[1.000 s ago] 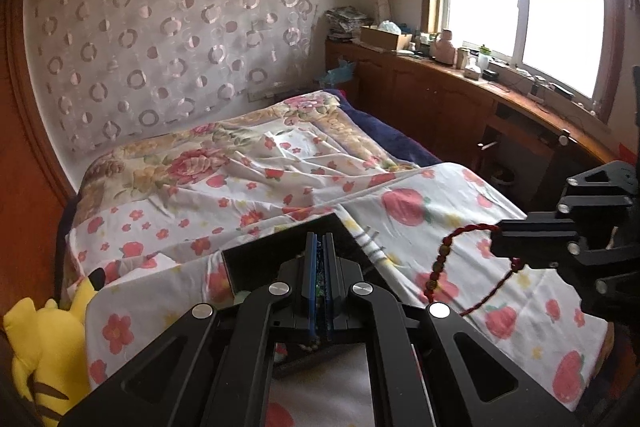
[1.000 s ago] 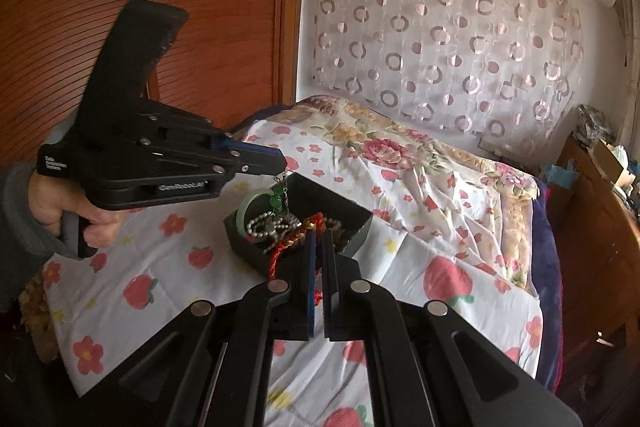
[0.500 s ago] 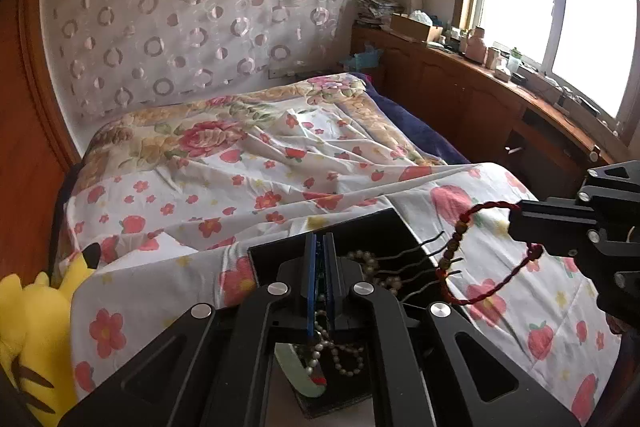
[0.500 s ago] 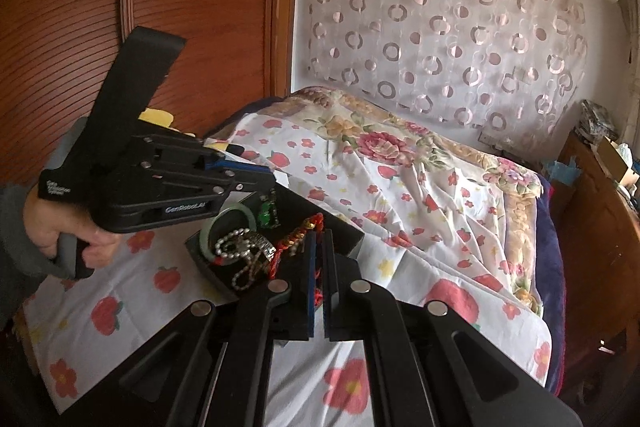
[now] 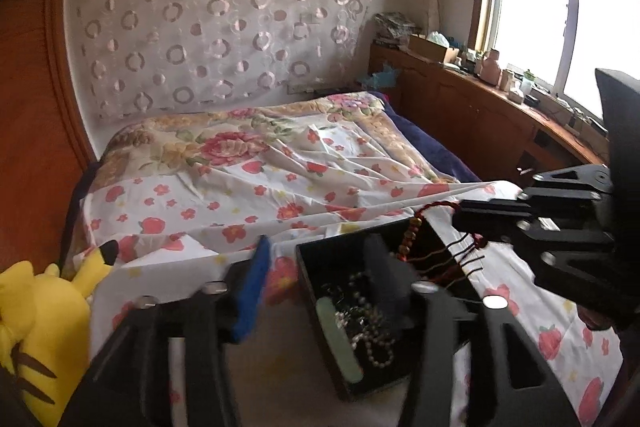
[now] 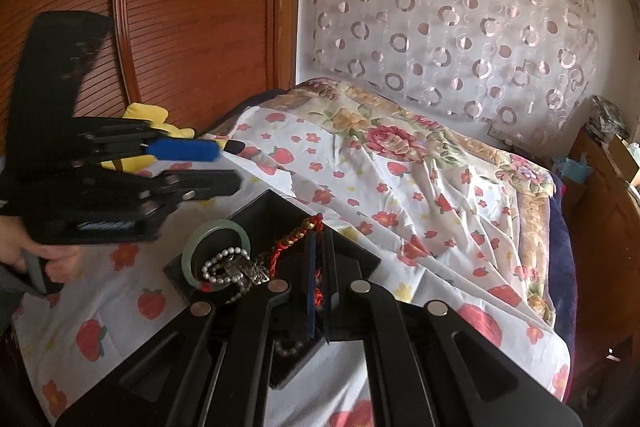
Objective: Organize jewelry
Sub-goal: 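Drop the green pendant into the box with left tool while right tool drops bracelet, then grasp the small earring with left tool while right tool grasps the gold ring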
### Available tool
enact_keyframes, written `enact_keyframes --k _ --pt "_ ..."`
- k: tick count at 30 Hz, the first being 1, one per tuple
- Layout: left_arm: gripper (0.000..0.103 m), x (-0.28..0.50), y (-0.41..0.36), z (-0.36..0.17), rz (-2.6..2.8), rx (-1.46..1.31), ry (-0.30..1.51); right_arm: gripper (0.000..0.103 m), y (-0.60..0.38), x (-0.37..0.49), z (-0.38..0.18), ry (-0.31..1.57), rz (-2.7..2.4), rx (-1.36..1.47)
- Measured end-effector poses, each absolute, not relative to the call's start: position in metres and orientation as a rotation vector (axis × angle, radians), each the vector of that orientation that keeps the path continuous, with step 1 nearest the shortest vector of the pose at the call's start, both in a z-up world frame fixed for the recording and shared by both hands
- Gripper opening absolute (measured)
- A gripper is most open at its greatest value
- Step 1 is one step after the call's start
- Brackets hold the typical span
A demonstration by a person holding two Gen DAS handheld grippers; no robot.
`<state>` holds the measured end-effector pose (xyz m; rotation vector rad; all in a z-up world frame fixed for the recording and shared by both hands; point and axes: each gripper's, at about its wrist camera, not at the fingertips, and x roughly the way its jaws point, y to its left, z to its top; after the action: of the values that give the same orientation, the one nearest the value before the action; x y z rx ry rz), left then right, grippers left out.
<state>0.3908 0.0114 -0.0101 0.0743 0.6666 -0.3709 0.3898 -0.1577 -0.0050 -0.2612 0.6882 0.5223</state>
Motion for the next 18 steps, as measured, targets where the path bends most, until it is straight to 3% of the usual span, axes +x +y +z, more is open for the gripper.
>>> enact_keyframes --k 4,10,12,13,14,18 --pt "0.081 0.373 0.024 -0.011 -0.368 0.048 0.654 0.004 -0.154 0.395 -0.009 0.696 0.527 -0.260" --pt "0.084 0.341 0.031 -0.019 -0.391 0.043 0.659 0.004 -0.156 0.394 -0.012 0.698 0.508 -0.241" --pt "0.084 0.330 0.030 -0.022 -0.403 0.050 0.662 0.016 -0.159 0.390 -0.011 0.693 0.508 -0.238" --pt "0.084 0.325 0.029 -0.024 -0.405 0.051 0.665 0.037 -0.161 0.388 -0.011 0.688 0.506 -0.236" --pt "0.084 0.321 0.028 -0.026 -0.409 0.048 0.668 0.045 -0.163 0.386 -0.010 0.684 0.503 -0.230" --pt "0.084 0.303 0.021 -0.037 -0.439 0.051 0.699 0.045 -0.175 0.369 -0.010 0.690 0.506 -0.218"
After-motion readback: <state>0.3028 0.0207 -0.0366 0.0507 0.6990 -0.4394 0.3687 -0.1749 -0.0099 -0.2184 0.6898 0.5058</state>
